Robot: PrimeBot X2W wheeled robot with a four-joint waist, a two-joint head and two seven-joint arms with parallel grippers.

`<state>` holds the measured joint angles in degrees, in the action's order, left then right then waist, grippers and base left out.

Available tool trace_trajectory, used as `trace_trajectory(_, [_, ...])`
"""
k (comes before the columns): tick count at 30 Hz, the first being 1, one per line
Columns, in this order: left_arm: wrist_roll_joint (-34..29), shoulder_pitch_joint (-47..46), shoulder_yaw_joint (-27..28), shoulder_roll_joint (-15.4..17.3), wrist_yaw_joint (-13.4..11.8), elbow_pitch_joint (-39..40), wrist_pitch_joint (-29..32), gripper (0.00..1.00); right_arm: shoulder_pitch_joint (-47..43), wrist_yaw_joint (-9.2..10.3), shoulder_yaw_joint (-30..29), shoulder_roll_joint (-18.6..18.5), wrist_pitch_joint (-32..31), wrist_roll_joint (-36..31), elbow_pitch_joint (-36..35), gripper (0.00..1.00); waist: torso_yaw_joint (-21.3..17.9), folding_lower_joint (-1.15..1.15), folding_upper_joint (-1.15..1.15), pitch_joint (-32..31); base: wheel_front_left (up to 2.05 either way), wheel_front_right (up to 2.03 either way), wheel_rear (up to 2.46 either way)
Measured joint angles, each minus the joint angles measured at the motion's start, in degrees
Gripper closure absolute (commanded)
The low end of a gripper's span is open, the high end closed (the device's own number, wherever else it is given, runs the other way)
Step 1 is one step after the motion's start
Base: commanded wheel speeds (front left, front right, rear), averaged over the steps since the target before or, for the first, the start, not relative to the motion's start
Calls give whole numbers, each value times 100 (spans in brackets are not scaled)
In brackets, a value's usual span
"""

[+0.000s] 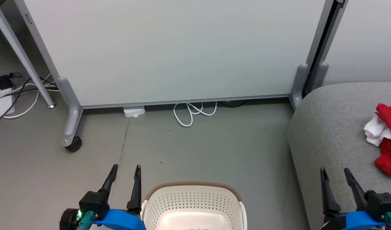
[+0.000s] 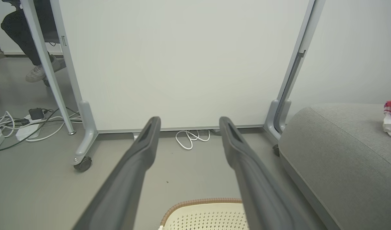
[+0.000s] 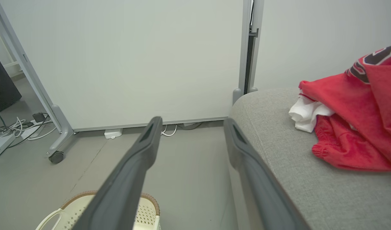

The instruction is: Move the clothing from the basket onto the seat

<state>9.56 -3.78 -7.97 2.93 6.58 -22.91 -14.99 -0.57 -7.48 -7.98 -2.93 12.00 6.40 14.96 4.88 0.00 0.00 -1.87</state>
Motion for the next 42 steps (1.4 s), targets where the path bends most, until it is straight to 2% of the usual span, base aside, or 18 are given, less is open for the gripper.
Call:
trace_trajectory(27, [43, 16, 44, -1, 27, -197, 0, 0, -103, 0, 125, 0, 46, 234, 2, 0, 100, 1, 0, 5, 0, 0, 0])
trace_trajectory(28, [43, 16, 43, -1, 27, -198, 0, 100, -103, 0, 133, 0, 51, 235, 7, 100, 102, 1, 0, 9, 0, 0, 0])
trace_trajectory(38, [48, 446, 0, -1, 27, -690, 36, 100, -220, 0, 140, 59, -9, 241, 531, 100, 101, 1, 0, 11, 0, 0, 0])
trace_trajectory(42, [411, 518, 35, -1, 27, -728, 143, 100, -239, 0, 140, 76, -112, 601, 614, 100, 83, 1, 0, 18, 0, 0, 0])
